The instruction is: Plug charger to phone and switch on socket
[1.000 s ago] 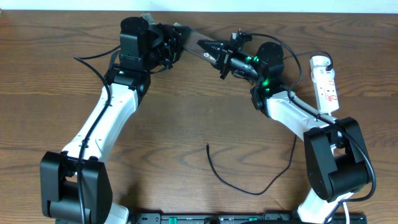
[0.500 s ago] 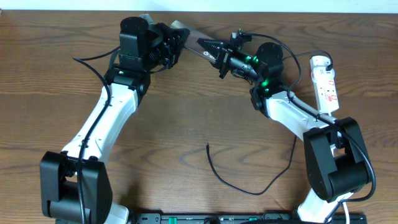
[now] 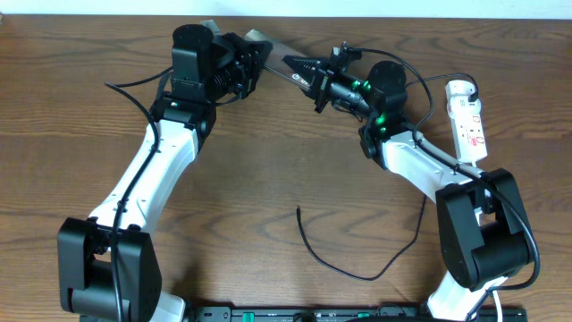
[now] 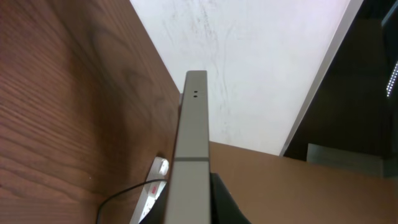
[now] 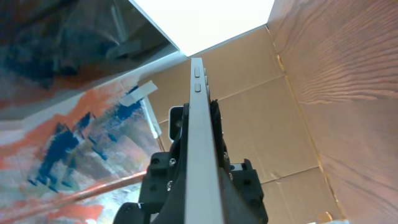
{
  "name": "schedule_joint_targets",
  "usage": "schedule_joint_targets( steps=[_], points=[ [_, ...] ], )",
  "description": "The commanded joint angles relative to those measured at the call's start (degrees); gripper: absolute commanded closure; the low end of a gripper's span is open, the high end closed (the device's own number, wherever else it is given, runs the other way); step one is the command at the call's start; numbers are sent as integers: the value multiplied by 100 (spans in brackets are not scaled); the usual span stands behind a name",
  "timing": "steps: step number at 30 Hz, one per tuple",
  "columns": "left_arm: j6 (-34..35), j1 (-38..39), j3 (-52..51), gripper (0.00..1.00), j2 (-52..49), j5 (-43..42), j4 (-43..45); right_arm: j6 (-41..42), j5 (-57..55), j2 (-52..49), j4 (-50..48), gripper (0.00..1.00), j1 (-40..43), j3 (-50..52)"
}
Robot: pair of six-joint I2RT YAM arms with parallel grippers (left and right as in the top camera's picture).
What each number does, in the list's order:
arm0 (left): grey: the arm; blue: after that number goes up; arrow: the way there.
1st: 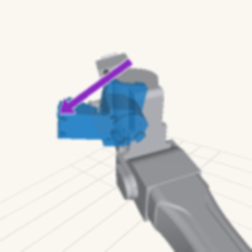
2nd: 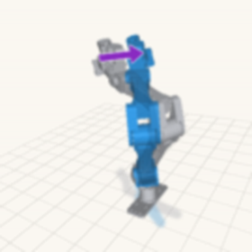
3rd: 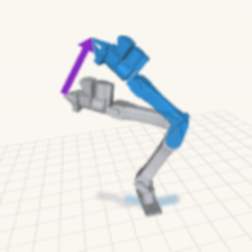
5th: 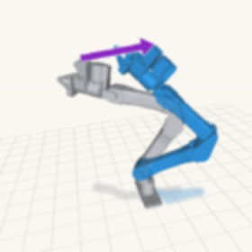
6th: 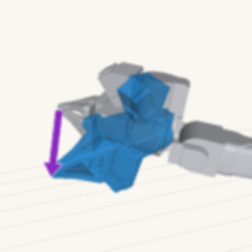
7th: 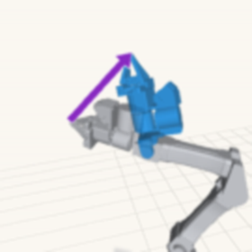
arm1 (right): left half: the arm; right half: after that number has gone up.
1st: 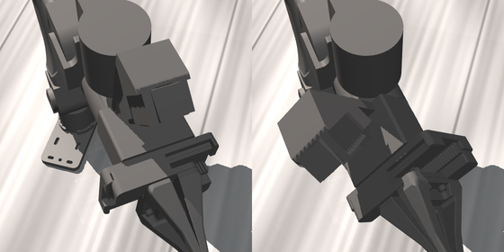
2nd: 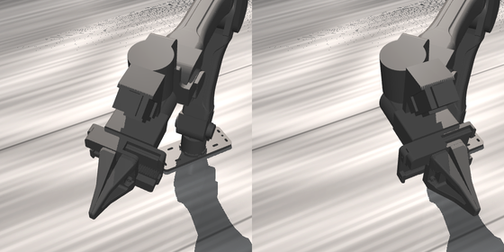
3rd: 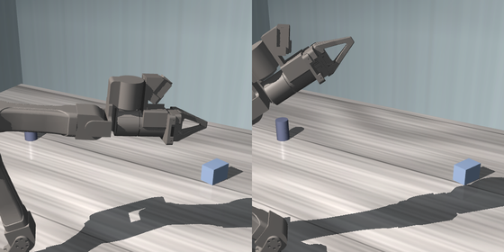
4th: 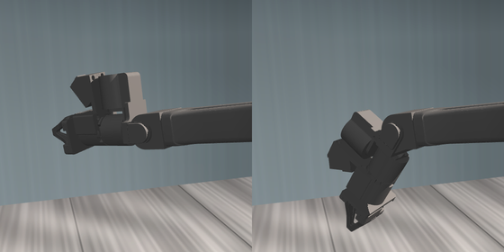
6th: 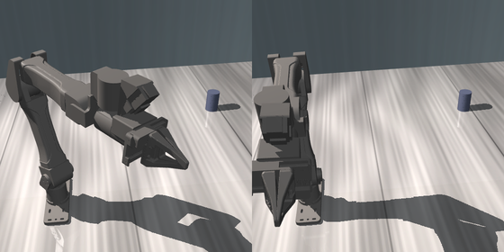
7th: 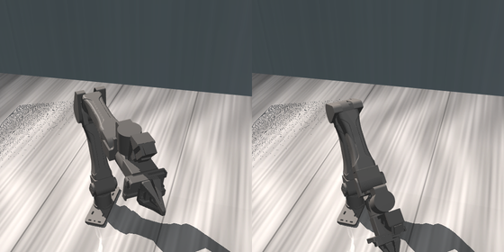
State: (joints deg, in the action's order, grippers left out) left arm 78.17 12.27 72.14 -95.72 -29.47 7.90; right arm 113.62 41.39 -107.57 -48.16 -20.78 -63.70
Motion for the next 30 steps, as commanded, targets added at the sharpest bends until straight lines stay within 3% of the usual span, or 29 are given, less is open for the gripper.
schedule_joint_targets(
  steps=[1,6,11,14,20,26,30],
  points=[
    [-160,9,83,93,57,109,33,-210,76,37,-24,90,-70,-70],
    [-162,7,83,93,57,168,33,-315,76,37,-22,76,-70,-70],
    [-164,2,83,93,57,170,33,-315,74,37,-24,24,-63,-70],
    [-201,-15,83,93,57,170,35,-420,74,37,-22,1,-63,-70],
    [-203,-214,83,93,57,96,35,-608,96,37,-7,1,-35,-70],
    [-260,-1080,83,93,57,-1137,37,-942,348,37,146,1,192,-70],
    [-463,-1738,83,93,57,-2450,39,-1880,693,37,173,1,385,-70]
  ],
)
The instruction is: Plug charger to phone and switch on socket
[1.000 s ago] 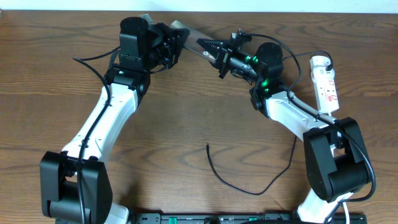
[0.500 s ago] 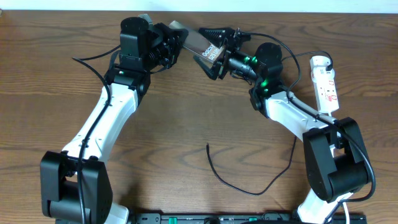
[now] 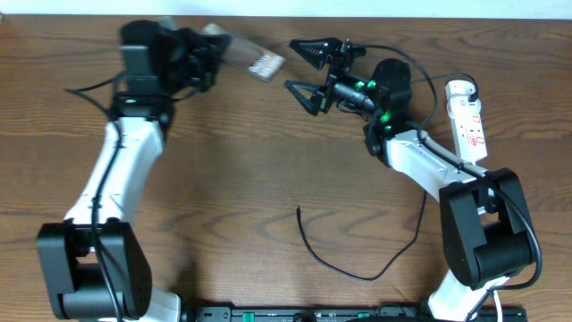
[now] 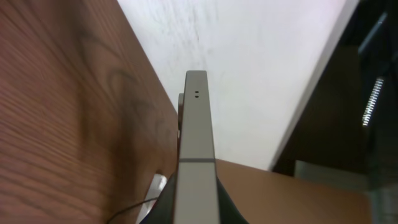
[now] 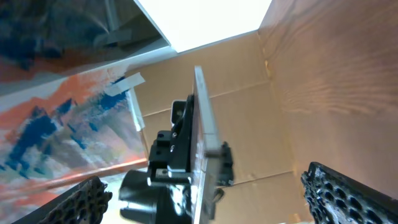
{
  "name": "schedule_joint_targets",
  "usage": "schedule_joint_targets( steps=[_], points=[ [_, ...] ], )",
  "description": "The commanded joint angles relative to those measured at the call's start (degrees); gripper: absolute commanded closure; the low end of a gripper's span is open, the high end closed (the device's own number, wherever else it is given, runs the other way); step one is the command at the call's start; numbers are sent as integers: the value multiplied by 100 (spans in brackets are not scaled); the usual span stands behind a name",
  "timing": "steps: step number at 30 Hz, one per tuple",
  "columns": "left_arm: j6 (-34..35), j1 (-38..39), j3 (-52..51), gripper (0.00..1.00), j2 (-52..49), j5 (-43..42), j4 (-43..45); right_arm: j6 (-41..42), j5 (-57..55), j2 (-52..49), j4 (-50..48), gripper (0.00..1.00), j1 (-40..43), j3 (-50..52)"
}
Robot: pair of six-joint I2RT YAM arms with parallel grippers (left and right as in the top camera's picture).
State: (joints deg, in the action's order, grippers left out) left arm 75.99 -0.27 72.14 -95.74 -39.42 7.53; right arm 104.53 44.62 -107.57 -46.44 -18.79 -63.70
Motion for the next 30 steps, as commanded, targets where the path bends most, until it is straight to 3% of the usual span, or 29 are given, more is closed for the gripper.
schedule_joint_targets(
  steps=[1,5,11,17,20,24,27,30],
  points=[
    [-369,-629,83,93,59,-1801,74,-1231,498,37,4,1,229,-70],
    [-1143,-1080,83,93,59,-3206,72,-2229,1086,37,597,1,350,-70],
    [-1987,-1213,83,93,59,-4736,74,-4035,1213,37,2732,1,269,-103],
    [-2238,-1158,83,93,59,-5075,74,-5871,208,39,5469,1,-55,-348],
    [-2238,-1161,81,93,59,-5073,52,-6544,-844,39,6881,7,-216,-496],
    [-2422,-1193,81,93,59,-5071,55,-6885,-2116,39,8240,17,-549,-514],
    [-2538,-1193,81,93,59,-5071,55,-6881,-2500,39,8655,27,-837,-514],
    [-2538,-1200,81,93,59,-5071,76,-6771,-2752,37,8852,27,-1126,-496]
  ],
)
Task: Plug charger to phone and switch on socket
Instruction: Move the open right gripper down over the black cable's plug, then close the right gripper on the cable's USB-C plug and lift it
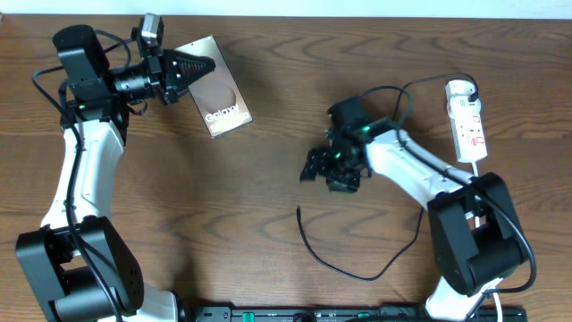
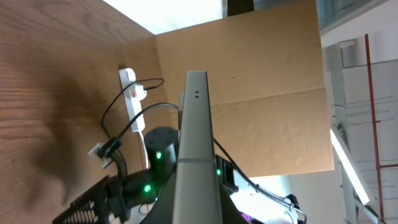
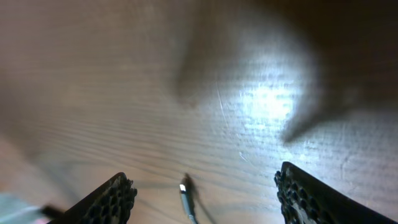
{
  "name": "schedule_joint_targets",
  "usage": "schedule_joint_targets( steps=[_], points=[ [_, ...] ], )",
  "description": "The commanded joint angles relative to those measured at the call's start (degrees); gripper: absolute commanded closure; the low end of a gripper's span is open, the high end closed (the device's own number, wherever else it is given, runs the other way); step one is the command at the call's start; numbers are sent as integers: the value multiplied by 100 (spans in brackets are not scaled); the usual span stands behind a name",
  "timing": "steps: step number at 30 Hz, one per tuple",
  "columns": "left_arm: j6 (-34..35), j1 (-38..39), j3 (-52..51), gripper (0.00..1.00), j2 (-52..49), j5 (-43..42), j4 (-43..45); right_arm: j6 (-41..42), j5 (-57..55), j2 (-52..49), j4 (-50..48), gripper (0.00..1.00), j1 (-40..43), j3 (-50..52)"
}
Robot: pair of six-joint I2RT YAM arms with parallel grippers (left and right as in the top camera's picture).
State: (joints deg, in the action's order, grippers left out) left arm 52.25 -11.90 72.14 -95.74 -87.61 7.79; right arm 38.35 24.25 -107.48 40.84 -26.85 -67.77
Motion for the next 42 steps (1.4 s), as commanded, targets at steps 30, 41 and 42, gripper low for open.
schedule_joint_targets(
  steps=[30,41,42],
  points=[
    [-101,-640,79,93,59,-251,2,793,-1871,-142,503,49,-2013,243],
    [-103,-640,72,93,59,-254,2,791,-1786,-214,573,60,-2009,243],
    [-103,-640,72,93,59,-251,2,791,-1786,-214,595,62,-2009,243]
  ],
)
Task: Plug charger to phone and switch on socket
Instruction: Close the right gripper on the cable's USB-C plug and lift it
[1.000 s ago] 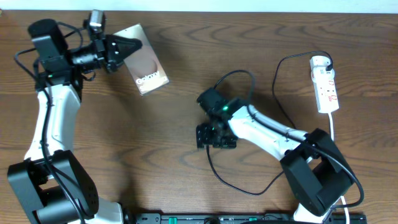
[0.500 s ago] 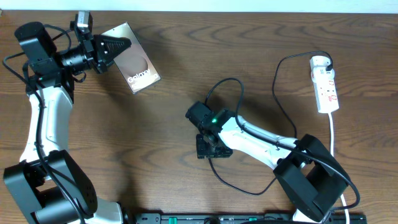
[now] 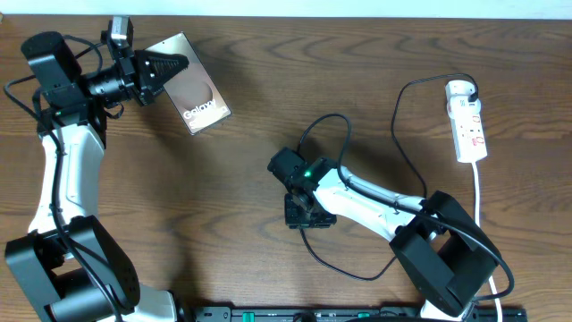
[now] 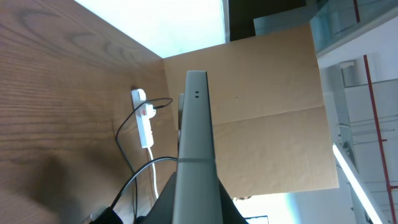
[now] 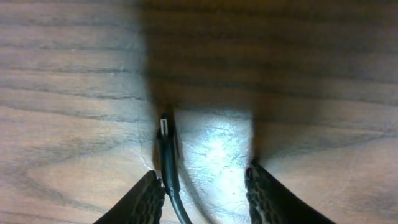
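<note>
At the back left, the phone (image 3: 195, 97), back side up with "Galaxy" lettering, is held by one end in my left gripper (image 3: 168, 75), which is shut on it. The left wrist view shows the phone (image 4: 195, 143) edge-on between the jaws. The black charger cable (image 3: 357, 183) runs from the white socket strip (image 3: 467, 121) to a free end near the table's middle. My right gripper (image 3: 300, 215) is down over that end, open. In the right wrist view the plug tip (image 5: 165, 129) lies on the wood just inside the left finger (image 5: 148, 198).
The cable loops across the right half of the table and along the front (image 3: 357, 273). The socket strip (image 4: 143, 119) lies at the far right with a red switch. Cardboard panels stand beyond the table's edge.
My right gripper has moved from the table's middle forward and left, and now straddles the cable's free end. The left arm has shifted the phone slightly further left.
At first both grippers held the phone at the back middle. Then the right gripper was open and off it while the left had the phone further left. The right gripper then faced the table near the cable, and now stands open around the plug end.
</note>
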{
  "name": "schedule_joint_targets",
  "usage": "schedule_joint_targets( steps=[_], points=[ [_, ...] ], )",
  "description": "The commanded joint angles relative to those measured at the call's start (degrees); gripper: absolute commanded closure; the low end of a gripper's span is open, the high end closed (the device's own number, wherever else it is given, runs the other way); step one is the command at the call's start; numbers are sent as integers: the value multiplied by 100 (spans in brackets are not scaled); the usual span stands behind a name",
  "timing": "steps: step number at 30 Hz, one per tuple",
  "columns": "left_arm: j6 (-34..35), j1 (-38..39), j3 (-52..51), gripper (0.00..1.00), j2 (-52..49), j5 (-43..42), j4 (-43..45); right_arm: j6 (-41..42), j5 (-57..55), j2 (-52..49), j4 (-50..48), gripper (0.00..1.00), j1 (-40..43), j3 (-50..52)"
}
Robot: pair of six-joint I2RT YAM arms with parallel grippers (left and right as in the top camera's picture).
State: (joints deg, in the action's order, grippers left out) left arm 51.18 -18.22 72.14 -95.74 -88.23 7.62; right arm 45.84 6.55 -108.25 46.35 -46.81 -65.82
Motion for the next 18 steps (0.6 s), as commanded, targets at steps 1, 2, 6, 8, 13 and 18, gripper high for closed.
schedule_joint_targets(
  steps=[1,2,6,8,13,18],
  points=[
    [4,-9,72,93,59,-190,20,42,-13,-138,61,67,-13,48],
    [4,-9,72,93,59,-190,20,42,-11,-138,68,69,-13,48],
    [7,-9,72,93,59,-190,20,42,13,-138,87,77,-13,48],
    [7,-9,72,93,59,-190,20,42,26,-138,101,81,-15,48],
    [4,-9,72,92,59,-190,20,42,24,-138,109,92,-13,48],
    [4,-9,72,93,59,-190,20,42,24,-138,105,99,-13,48]
  ],
)
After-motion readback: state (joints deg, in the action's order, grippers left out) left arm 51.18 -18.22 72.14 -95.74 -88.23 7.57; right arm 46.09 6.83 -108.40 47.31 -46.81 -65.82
